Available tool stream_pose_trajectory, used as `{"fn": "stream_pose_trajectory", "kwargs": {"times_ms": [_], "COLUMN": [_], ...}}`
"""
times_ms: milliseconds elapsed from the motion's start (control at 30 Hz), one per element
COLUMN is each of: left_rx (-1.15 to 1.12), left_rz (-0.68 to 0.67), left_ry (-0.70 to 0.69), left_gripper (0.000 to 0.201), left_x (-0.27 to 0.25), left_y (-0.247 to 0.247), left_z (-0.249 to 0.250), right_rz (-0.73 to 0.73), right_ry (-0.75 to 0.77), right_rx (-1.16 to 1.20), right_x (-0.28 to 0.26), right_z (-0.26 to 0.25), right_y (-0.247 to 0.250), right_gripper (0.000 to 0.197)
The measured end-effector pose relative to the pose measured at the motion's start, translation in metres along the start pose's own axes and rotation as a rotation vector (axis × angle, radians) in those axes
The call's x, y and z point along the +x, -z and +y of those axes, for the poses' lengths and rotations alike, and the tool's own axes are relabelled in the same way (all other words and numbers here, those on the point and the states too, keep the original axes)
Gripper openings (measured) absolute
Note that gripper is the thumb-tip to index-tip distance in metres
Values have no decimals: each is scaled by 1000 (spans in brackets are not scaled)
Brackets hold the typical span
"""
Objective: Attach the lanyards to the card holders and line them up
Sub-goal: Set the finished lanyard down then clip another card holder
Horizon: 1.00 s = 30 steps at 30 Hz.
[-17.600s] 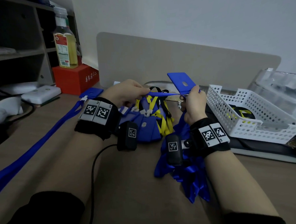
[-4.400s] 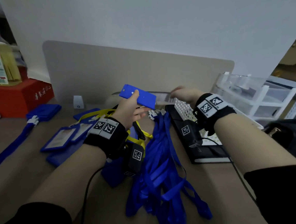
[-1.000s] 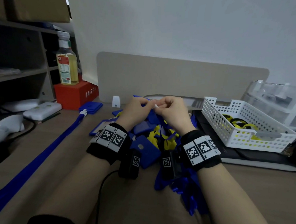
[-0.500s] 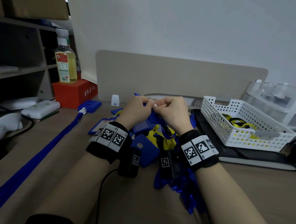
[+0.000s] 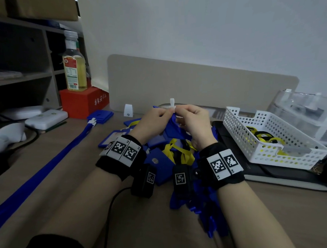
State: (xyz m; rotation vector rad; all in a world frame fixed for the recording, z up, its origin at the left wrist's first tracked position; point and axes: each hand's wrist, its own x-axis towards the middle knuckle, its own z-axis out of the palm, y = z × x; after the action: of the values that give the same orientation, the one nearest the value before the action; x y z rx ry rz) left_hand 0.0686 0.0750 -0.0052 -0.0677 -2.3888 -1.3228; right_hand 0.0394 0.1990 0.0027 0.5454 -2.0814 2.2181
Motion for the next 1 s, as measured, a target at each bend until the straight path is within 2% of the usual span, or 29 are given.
{"fn": "stream_pose_trajectory", "kwargs": {"times_ms": [200,300,433,633,800,1000], "left_rx": [-184,-272,-338,-374,-385,-384], "left_rz": [78,13,-30,-54,-94,-104], "left_ry": [85,141,170,166,179,181], "left_gripper": [34,23,15,19,35,22], "left_x": [3,5,4,4,1,0], "left_y": [3,6,9,12,14,16], "left_z": [2,3,3,3,6,5], "right_rz": [-36,-52,-85,-152,-136,-82], "right_ry": [-6,-14,51,15,-12,-47], "right_rx": [-4,33,68,73,84,115], "right_x": [3,1,-2,-1,1,1], "right_z": [1,-3,-9,-7,-5,-5], "right_y": [-1,2,5,6,9,6], "right_gripper": [20,13,17,14,15,9]}}
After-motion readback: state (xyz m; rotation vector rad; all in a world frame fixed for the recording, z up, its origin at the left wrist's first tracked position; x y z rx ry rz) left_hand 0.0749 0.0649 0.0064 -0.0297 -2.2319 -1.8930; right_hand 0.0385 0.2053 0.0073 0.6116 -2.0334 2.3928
